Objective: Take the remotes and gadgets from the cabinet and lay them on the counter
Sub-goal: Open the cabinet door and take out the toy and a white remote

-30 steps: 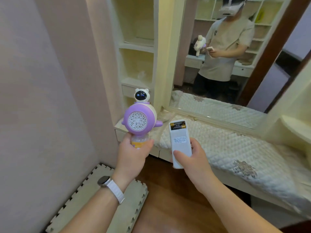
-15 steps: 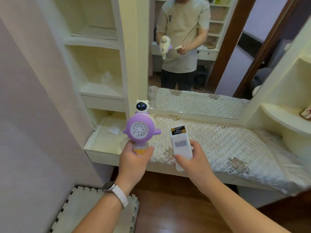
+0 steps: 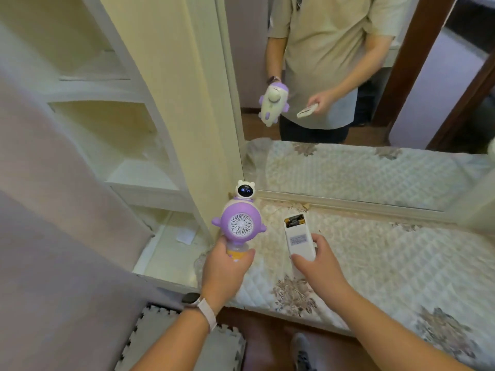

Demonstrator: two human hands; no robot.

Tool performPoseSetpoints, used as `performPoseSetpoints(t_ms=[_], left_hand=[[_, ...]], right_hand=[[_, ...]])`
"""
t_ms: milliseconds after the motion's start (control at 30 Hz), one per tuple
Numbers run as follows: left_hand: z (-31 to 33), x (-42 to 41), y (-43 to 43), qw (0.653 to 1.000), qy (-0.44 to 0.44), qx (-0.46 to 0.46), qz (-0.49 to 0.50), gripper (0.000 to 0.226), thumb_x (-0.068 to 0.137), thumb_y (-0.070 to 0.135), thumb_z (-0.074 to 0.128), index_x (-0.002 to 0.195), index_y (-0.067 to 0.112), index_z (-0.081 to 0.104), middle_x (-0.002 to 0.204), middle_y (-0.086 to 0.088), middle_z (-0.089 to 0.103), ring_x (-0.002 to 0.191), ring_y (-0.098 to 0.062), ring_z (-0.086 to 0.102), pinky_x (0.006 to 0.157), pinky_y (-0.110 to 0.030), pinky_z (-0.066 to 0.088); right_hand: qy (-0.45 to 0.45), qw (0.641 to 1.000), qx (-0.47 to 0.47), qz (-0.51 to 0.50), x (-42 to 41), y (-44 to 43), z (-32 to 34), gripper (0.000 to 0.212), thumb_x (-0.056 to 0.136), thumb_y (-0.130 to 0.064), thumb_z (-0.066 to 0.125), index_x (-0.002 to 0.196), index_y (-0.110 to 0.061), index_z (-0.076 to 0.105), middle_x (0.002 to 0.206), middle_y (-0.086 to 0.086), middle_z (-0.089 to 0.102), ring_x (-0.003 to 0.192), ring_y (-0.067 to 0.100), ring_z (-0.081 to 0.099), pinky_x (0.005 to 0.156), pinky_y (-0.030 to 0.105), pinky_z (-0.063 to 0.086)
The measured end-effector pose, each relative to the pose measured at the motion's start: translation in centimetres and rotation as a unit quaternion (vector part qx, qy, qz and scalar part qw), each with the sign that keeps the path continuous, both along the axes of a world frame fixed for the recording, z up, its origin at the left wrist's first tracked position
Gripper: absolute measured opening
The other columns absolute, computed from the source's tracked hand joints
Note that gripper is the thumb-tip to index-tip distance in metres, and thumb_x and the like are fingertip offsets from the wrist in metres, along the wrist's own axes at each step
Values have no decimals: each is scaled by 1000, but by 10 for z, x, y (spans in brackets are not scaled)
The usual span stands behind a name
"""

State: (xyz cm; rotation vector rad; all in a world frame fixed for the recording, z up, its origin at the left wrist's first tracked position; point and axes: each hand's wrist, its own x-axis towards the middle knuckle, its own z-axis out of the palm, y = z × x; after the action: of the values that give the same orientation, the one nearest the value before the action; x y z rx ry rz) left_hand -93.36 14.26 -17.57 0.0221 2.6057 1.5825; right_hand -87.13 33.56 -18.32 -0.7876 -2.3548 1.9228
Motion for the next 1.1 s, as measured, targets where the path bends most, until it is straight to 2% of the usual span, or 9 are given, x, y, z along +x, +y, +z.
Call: performPoseSetpoints(t_ms=[133,333,433,500,667,833,967,1033,1100], left_hand=[[-15,-39,23,995,-14,-94,-7,32,75,35,76,99,32,56,82,15,66,73,-12,63,60,-27,44],[-40,-73,47,984,-11,-170,-48,28,79,36,73,97,37,51,90,13,63,75,0,60,58,-16,39],[-55,-88,49,981,-8,-183,-60,27,78,42,67,100,35,54,94,12,65,79,-4,62,66,-32,52],[-67,-99,49,979,-15,-193,-57,25,77,44,65,97,33,54,90,11,64,76,-6,62,67,-39,54],[-95,-121,52,970,-10,-234,-71,23,77,39,66,92,28,54,86,7,62,76,-13,60,65,-38,51],[-125,-143,50,951,21,-265,-159,31,79,36,65,106,26,54,97,4,62,87,-17,59,68,-33,50],[-147,-164,45,933,58,-287,-210,43,75,21,70,114,19,53,110,-3,60,101,-23,54,81,-36,48],[-156,-174,38,909,86,-324,-246,41,71,18,68,110,17,55,103,-5,61,93,-28,55,79,-39,49],[-163,-183,30,890,118,-343,-276,39,69,18,63,108,16,58,96,-3,62,84,-28,57,72,-35,47]], right_hand=[[-43,998,-23,33,-38,36,-26,40,87,-16,65,118,-27,44,103,-1,61,87,18,64,74,47,59],[-86,991,-59,80,-82,64,-59,41,89,-16,64,120,-28,40,101,-7,57,87,14,62,68,37,58],[-108,987,-88,87,-97,70,-74,42,88,-17,65,120,-28,40,107,-3,57,93,17,62,74,41,60],[-121,984,-102,83,-106,71,-83,42,88,-16,65,119,-29,40,108,-1,58,95,20,63,76,43,60],[-145,983,-106,46,-128,66,-104,42,87,-14,67,118,-24,41,108,4,59,93,19,63,75,37,58],[-168,980,-108,12,-145,68,-119,42,86,-10,67,119,-21,42,107,2,58,93,16,62,79,38,56],[-179,977,-113,-14,-157,73,-130,45,86,-7,66,122,-20,41,108,0,57,96,16,61,73,31,56],[-186,976,-112,-30,-161,74,-136,47,85,-8,67,123,-19,41,111,3,57,98,19,62,77,37,58],[-195,973,-118,-33,-163,73,-140,47,86,-7,66,124,-19,42,113,5,57,99,21,63,77,39,59]])
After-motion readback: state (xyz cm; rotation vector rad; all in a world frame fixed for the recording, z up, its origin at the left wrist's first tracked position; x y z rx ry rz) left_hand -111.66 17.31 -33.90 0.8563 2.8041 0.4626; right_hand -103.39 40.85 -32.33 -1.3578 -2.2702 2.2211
